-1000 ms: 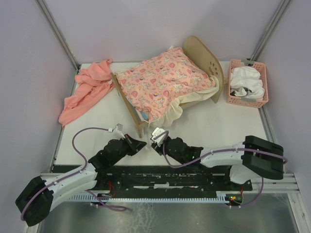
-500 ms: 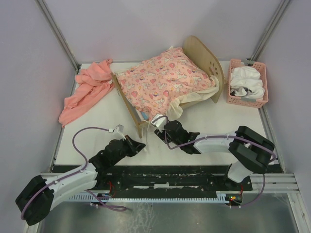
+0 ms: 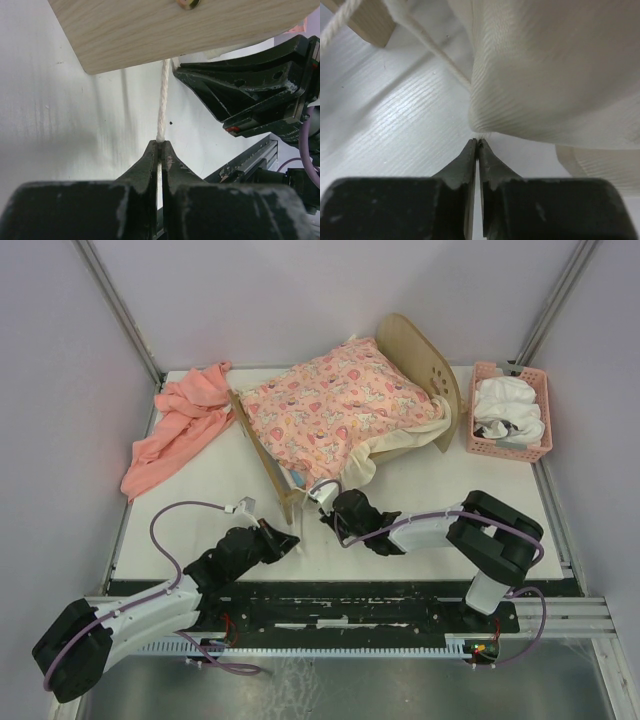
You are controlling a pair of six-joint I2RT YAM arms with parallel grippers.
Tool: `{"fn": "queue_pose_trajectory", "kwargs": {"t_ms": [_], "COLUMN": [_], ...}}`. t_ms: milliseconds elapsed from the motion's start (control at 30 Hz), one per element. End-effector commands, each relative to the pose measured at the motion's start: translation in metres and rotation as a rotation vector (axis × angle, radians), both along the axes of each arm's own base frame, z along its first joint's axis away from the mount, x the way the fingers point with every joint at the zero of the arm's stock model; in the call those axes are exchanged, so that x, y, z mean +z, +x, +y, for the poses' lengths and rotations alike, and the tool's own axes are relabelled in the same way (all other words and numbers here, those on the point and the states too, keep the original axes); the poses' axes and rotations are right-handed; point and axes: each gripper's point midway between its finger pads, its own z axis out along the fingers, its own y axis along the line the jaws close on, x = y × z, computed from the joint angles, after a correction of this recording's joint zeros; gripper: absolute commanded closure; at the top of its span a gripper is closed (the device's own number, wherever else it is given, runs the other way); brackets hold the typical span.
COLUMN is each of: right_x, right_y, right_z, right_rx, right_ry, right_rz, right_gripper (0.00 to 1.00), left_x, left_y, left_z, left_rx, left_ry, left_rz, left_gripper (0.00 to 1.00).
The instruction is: Set up the pet bed
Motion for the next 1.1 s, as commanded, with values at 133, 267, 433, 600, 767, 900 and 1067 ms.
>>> {"fn": "queue_pose_trajectory", "kwargs": {"t_ms": [133,267,433,600,767,900,1067], "right_x": [0.061,0.119,0.159,0.168,0.129,0.126,0.149], "right_y": [-0.031,-0.053,-0.065,-0.067,-0.045,-0.044,-0.048], "right_z": [0.036,0.06,0.096,0.132,0.124,0.105,0.066], "right_rx": [0.143,0.235,0.304,0.33,0.219,0.222,0.286], "right_ry": [0.2,0.364,0.484,0.51,0.402,0.324,0.244], "right_rz": [0.083,0.06,0.043,0.019,-0.026,-0.077,-0.228], "right_gripper": [0.98,0.98,0.98,0.96,0.83,0.61,0.43], "left_x": [0.013,0.015,0.015,0.018,0.023,0.031,0.047], "left_y": [0.004,0.005,0.005,0.003,0.002,0.002,0.006], "left_z": [-0.004,-0.005,-0.006,-0.006,-0.006,-0.009,-0.011], "left_rx": [-0.024,-0.024,-0.026,-0.028,-0.027,-0.03,-0.018], "left_ry": [0.012,0.016,0.014,-0.005,-0.023,-0.05,-0.075], "left_rz": [-0.064,-0.067,-0.063,-0.062,-0.066,-0.072,-0.073], "left_gripper": [0.97,0.97,0.97,0.97,0.97,0.97,0.97]}}
